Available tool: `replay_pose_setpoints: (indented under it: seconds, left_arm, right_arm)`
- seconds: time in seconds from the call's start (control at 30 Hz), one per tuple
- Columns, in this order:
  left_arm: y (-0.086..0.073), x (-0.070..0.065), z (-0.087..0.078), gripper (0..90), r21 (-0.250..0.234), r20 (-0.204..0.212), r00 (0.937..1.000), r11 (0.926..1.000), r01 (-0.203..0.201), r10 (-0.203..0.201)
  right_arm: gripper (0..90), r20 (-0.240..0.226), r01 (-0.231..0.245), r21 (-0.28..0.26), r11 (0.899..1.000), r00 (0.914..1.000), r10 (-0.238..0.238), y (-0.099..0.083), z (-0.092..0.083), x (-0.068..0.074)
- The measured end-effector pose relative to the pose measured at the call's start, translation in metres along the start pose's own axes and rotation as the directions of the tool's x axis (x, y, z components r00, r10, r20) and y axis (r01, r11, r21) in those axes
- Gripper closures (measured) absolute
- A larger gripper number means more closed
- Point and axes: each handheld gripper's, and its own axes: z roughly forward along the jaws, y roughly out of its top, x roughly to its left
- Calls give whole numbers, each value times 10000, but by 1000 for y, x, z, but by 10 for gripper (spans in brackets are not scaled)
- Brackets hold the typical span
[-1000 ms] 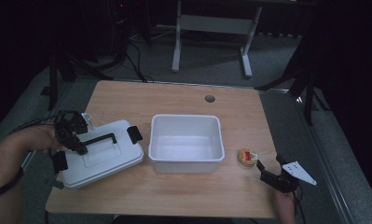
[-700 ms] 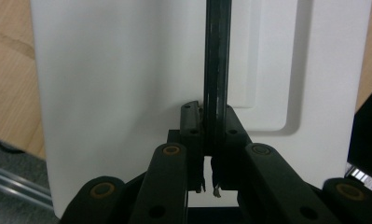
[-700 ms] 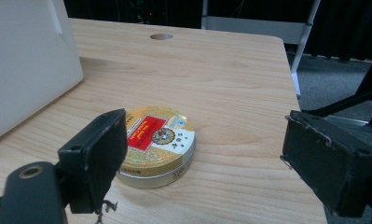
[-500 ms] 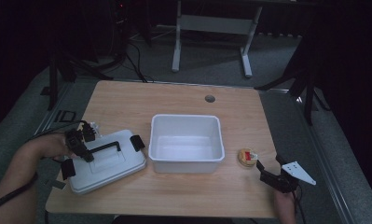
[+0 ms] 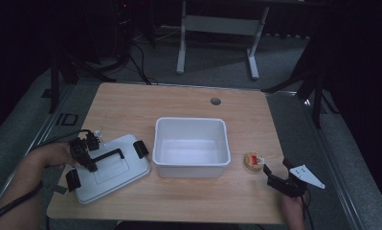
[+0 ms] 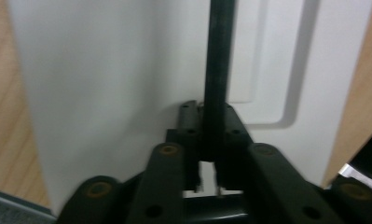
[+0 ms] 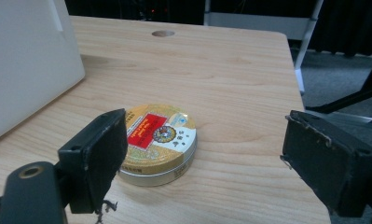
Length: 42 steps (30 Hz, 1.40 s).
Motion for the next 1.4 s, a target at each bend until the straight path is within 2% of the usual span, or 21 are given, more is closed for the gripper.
replay_pose_setpoints:
  seconds: [0.3,0.5,0.6,0.67,0.7,0.73,0.77,0.8,0.83,0.9,0.93,0.97,1.0,1.03,1.07,1.1,1.13,1.27,1.3,1.33,1.4]
  left_arm:
    - [5,-2,-7,266,-589,-501,9981,9977,342,-372]
    - [1,-1,-13,252,-770,-274,9986,9961,440,-462]
    - [-2,-2,-11,250,-618,-232,9991,9975,342,-356]
    - [-2,-1,-10,246,-486,-237,9993,9984,288,-299]
    - [-2,-1,-10,246,-486,-237,9993,9984,288,-299]
    - [-3,-1,-9,246,-428,-216,9991,9985,348,-357]
    - [-3,-1,-9,246,-428,-216,9991,9985,348,-357]
    - [-2,-1,-9,246,-392,-176,9993,9987,324,-331]
    - [-2,-1,-9,246,-392,-176,9993,9987,324,-331]
    - [-2,-1,-9,246,-367,-218,9992,9988,331,-339]
    - [-2,-1,-10,246,-349,-167,9992,9987,359,-365]
    - [-2,-1,-10,246,-349,-167,9992,9987,359,-365]
    - [-2,-1,-11,246,-335,-206,9992,9989,335,-342]
    - [-2,-1,-11,246,-335,-206,9992,9989,335,-342]
    - [-3,-1,-12,246,-349,-227,9990,9987,374,-382]
    - [-3,-1,-12,246,-349,-227,9990,9987,374,-382]
    - [-3,-2,-13,246,-350,-248,9988,9986,409,-418]
    - [-4,-2,-14,246,-233,-271,9989,9990,378,-384]
    - [-5,-2,-14,246,-191,-266,9987,9989,422,-427]
    - [-5,-2,-14,246,-155,-252,9988,9990,413,-417]
    - [-5,-2,-14,246,-84,-237,9989,9992,396,-398]
  right_arm:
    - [135,-1911,458,1674,9848,9815,-131,3,3,-11]
    - [141,-2635,1212,2310,9654,9629,-579,1,1,-19]
    - [142,-3158,1718,2432,9546,9446,-895,3,1,-21]
    - [142,-4019,2876,2598,9219,9002,-1675,8,2,-20]
    - [142,-4019,2876,2598,9219,9002,-1675,8,2,-20]
    - [142,-4475,3598,2781,8906,8690,-2113,13,2,-19]
    - [142,-4475,3598,2781,8906,8690,-2113,13,2,-19]
    - [144,-4925,4287,2958,8537,8341,-2483,19,2,-18]
    - [144,-4925,4287,2958,8537,8341,-2483,19,2,-18]
    - [144,-5309,4766,3022,8256,8034,-2694,26,2,-17]
    - [144,-5834,5343,3034,7890,7588,-2895,33,2,-15]
    - [144,-5834,5343,3034,7890,7588,-2895,33,2,-15]
    - [144,-6499,5900,3139,7439,7047,-2846,38,3,-12]
    - [144,-6499,5900,3139,7439,7047,-2846,38,3,-12]
    - [158,-7022,6404,3219,6973,6555,-2778,44,5,-8]
    - [158,-7022,6404,3219,6973,6555,-2778,44,5,-8]
    - [163,-7343,6907,3063,6550,6094,-2992,48,6,-3]
    - [191,-7496,7131,3202,6237,5933,-2934,54,8,2]
    - [194,-7577,7321,3131,6050,5766,-3056,56,8,5]
    - [209,-7720,7341,3928,5538,5905,-2352,60,11,12]
    - [204,-7741,7527,3976,5247,5822,-2487,63,14,16]
